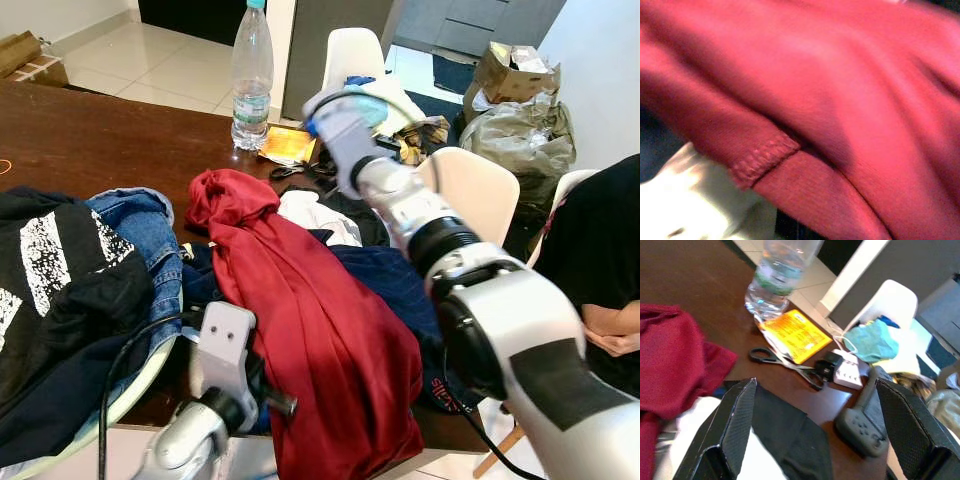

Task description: Hang hanger

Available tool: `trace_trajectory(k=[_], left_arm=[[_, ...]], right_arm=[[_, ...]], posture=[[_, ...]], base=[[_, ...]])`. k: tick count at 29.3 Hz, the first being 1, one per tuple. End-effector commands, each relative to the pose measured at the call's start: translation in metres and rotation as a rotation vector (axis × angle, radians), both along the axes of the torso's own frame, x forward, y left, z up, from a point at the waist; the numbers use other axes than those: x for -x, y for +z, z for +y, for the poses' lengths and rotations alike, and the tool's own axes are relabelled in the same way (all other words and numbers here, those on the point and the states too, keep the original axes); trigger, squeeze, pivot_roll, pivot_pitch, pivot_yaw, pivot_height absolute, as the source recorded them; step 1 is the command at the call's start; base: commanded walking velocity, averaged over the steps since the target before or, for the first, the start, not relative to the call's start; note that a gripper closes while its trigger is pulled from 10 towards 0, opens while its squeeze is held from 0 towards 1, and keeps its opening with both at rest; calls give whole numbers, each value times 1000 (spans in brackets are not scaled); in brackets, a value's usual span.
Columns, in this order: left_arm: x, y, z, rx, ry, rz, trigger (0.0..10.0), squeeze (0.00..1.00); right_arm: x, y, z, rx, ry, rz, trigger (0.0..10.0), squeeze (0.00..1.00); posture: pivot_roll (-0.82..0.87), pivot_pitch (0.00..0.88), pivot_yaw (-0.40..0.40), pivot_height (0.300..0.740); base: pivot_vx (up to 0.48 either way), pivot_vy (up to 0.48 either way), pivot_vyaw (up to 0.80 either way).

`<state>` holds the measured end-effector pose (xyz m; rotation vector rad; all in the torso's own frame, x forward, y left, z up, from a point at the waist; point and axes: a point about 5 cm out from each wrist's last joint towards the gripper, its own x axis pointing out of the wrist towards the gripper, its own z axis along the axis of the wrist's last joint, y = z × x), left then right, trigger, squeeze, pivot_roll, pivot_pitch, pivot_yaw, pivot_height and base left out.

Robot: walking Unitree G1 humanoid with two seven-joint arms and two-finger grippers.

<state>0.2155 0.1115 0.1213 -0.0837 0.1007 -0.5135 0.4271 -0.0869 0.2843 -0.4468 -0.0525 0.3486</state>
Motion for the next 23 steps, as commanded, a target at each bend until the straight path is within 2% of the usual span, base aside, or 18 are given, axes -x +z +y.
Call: trace_trajectory(k=[1, 2, 3, 4, 5, 6, 8, 10, 11, 12, 13, 15, 16, 19, 23], left_arm=[[9, -5, 2, -40, -75, 60, 10000, 0], [9, -5, 2, -40, -75, 60, 10000, 0], [15, -2, 15, -116, -115, 74, 10000, 0], [15, -2, 15, -116, -115, 74, 10000, 0], [18, 3, 26, -177, -125, 72, 10000, 0], [18, 3, 26, -177, -125, 72, 10000, 0], [22, 13, 33, -218, -136, 49, 10000, 0], [22, 13, 33, -218, -136, 49, 10000, 0], [23, 15, 31, -214, -140, 45, 10000, 0], [23, 15, 31, -214, -140, 45, 10000, 0], [24, 16, 25, -198, -163, 44, 10000, 0], [24, 16, 25, -198, -163, 44, 10000, 0], [26, 15, 21, -187, -184, 47, 10000, 0], [27, 15, 17, -182, -214, 55, 10000, 0], [33, 14, 12, -190, -301, 82, 10000, 0]], right_arm=[[-1, -5, -12, -55, -12, 23, 10000, 1000], [-1, -5, -12, -55, -12, 23, 10000, 1000], [-1, -6, -25, -101, -7, 24, 10000, 725], [-1, -6, -25, -101, -7, 24, 10000, 725], [0, -10, -35, -138, 9, 27, 10000, 608], [0, -10, -35, -138, 9, 27, 10000, 608], [3, -22, -49, -230, 45, 37, 10000, 349], [3, -22, -49, -230, 45, 37, 10000, 349], [5, -27, -53, -264, 54, 45, 10000, 227], [5, -27, -53, -264, 54, 45, 10000, 227], [7, -34, -56, -287, 63, 55, 10000, 47], [7, -34, -56, -287, 63, 55, 10000, 47], [8, -41, -59, -306, 62, 65, 10000, 0], [10, -48, -63, -318, 48, 76, 10000, 0], [12, -59, -77, -298, -15, 90, 10000, 0]], posture=[[238, 105, -138, 740], [238, 105, -138, 740], [244, 105, -124, 740], [244, 105, -124, 740], [247, 105, -119, 740], [247, 105, -119, 740], [250, 105, -109, 740], [250, 105, -109, 740], [249, 105, -107, 740], [249, 105, -107, 740], [246, 104, -101, 740], [246, 104, -101, 740], [244, 103, -99, 740], [243, 102, -95, 740], [239, 97, -89, 740]], base=[[0, 0, 0], [0, 0, 0], [0, 0, 0], [0, 0, 0], [0, 0, 0], [0, 0, 0], [0, 0, 0], [0, 0, 0], [-277, 0, 0], [-277, 0, 0], [0, 0, 0], [0, 0, 0], [0, 0, 0], [0, 0, 0], [-480, 0, 0]])
